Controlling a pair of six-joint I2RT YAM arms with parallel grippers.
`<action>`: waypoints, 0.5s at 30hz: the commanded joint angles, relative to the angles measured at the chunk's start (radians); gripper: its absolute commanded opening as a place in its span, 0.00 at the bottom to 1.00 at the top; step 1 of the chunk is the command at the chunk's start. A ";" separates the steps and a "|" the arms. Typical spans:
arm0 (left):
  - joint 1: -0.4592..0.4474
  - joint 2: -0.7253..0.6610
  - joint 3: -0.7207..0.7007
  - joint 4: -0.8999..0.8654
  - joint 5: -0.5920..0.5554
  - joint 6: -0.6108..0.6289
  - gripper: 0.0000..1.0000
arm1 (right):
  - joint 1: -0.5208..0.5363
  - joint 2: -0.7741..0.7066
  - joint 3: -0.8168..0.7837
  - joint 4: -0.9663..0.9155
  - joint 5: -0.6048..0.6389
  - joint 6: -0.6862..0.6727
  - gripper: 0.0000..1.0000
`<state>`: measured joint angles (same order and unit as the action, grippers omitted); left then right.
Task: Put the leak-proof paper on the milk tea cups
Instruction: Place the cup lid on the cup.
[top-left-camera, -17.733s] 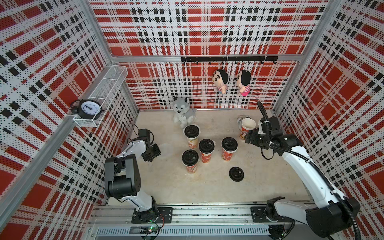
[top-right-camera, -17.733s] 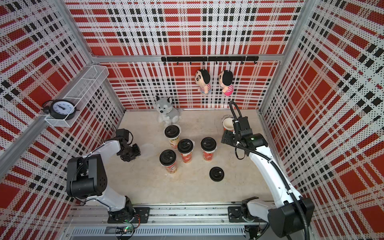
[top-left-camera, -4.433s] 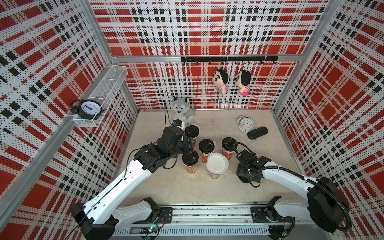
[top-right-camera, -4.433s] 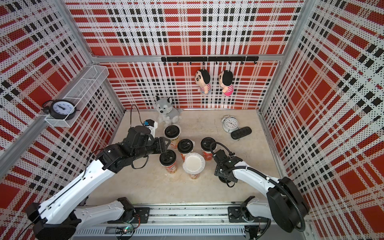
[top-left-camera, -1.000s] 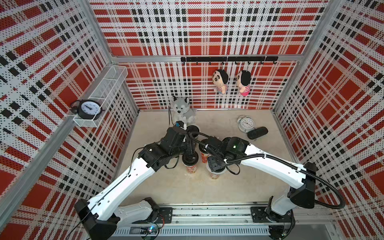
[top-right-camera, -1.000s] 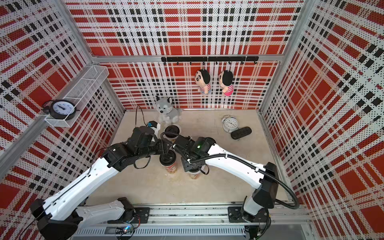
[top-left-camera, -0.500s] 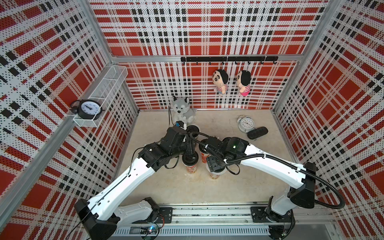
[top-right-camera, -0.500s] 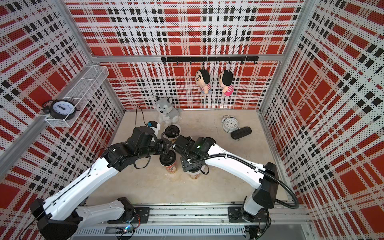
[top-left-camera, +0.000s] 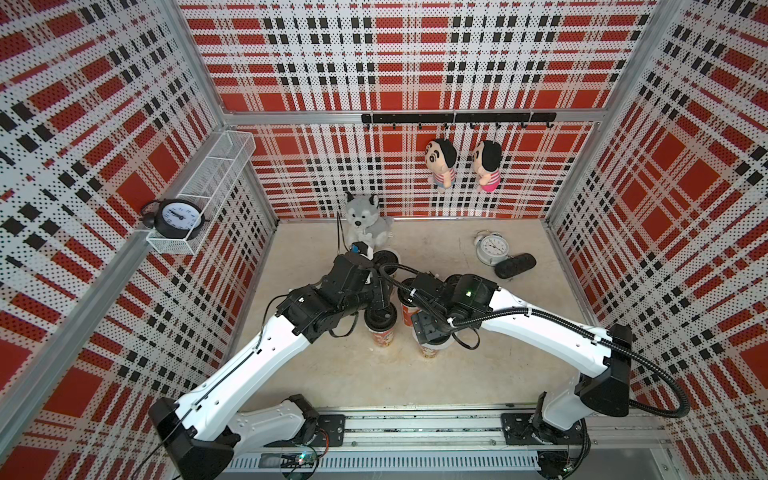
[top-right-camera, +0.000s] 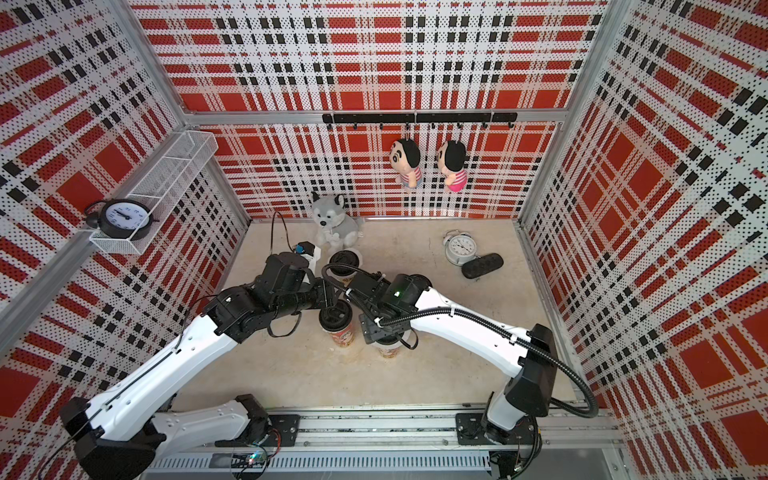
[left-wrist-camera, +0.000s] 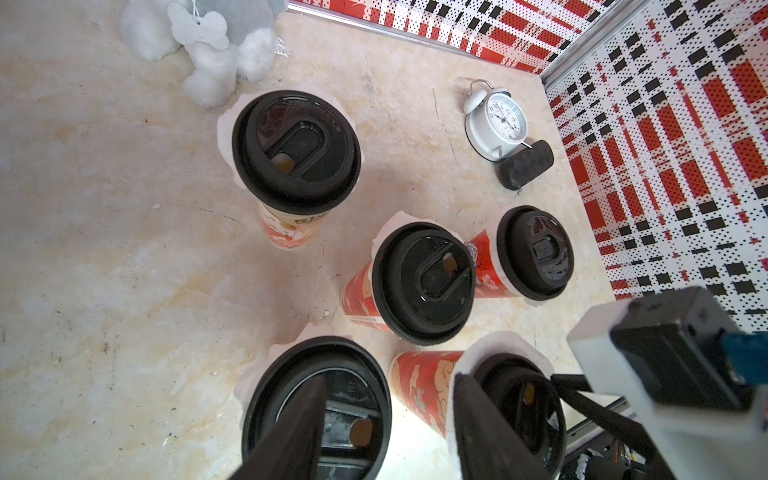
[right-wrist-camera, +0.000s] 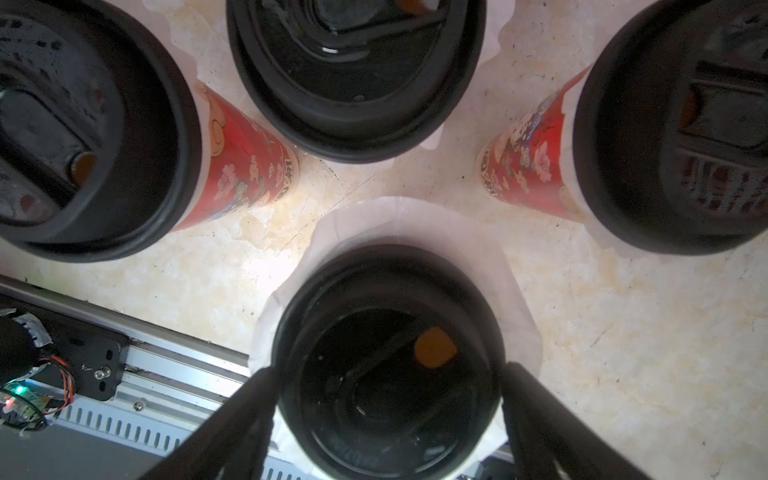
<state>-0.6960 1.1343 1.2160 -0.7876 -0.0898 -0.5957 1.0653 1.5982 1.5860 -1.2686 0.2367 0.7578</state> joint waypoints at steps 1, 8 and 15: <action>0.007 -0.016 -0.002 -0.004 -0.004 0.015 0.53 | 0.008 -0.017 0.009 -0.003 0.026 0.014 0.89; 0.007 -0.013 0.014 -0.013 0.007 0.019 0.53 | 0.008 -0.049 0.050 -0.001 0.043 0.026 0.91; -0.067 0.019 0.069 -0.081 0.016 0.040 0.51 | -0.007 -0.191 0.033 -0.015 0.149 0.112 0.91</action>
<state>-0.7227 1.1397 1.2377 -0.8284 -0.0849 -0.5793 1.0649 1.5005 1.6115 -1.2659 0.3038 0.8089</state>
